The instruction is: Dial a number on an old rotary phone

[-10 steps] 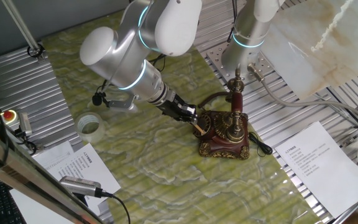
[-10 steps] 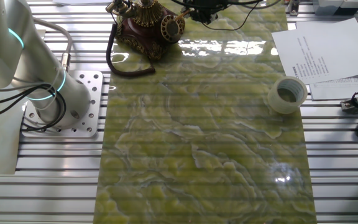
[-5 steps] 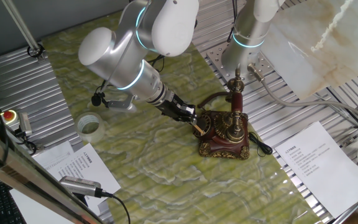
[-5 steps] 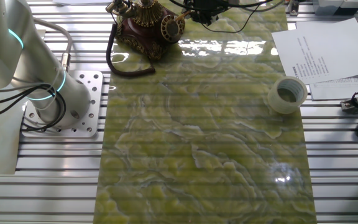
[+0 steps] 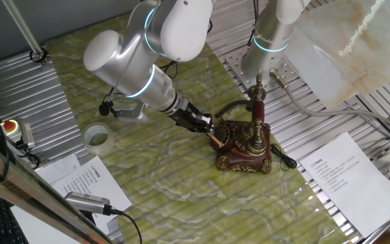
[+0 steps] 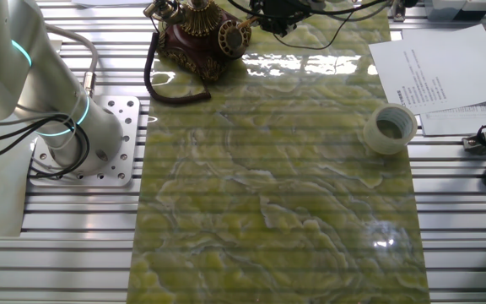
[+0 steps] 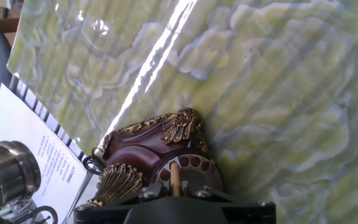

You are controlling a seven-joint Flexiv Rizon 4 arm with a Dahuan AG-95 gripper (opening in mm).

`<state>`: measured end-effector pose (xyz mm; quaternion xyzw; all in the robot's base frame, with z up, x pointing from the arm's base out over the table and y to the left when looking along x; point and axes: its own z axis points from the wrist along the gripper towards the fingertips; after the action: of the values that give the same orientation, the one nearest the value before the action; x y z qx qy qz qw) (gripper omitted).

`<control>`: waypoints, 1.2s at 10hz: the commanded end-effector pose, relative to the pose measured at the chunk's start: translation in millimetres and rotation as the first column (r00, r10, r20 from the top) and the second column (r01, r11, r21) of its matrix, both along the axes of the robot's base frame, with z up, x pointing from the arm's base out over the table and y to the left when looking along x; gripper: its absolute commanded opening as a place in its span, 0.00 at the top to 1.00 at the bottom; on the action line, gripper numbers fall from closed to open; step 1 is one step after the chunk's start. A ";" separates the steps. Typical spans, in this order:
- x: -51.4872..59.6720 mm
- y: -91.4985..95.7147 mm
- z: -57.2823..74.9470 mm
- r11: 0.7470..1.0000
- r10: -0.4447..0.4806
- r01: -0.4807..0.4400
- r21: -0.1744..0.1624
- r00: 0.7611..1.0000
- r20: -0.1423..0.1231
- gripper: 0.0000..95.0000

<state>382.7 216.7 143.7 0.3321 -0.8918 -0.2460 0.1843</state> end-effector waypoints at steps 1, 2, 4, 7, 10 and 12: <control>-0.7 -0.2 -0.3 1.000 0.001 -0.001 0.001 1.000 0.000 1.00; 1.1 -0.3 1.1 1.000 0.002 -0.002 -0.001 1.000 -0.002 1.00; 1.4 -0.3 1.4 1.000 0.001 -0.001 -0.003 1.000 -0.002 1.00; 1.6 -1.2 1.7 1.000 0.002 -0.002 -0.005 1.000 -0.001 1.00; 1.6 -1.2 1.7 1.000 0.002 -0.002 -0.007 1.000 0.000 1.00; 1.6 -1.4 1.7 1.000 0.001 -0.001 -0.008 1.000 0.000 1.00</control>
<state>384.3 215.6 145.3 0.3324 -0.8923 -0.2427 0.1855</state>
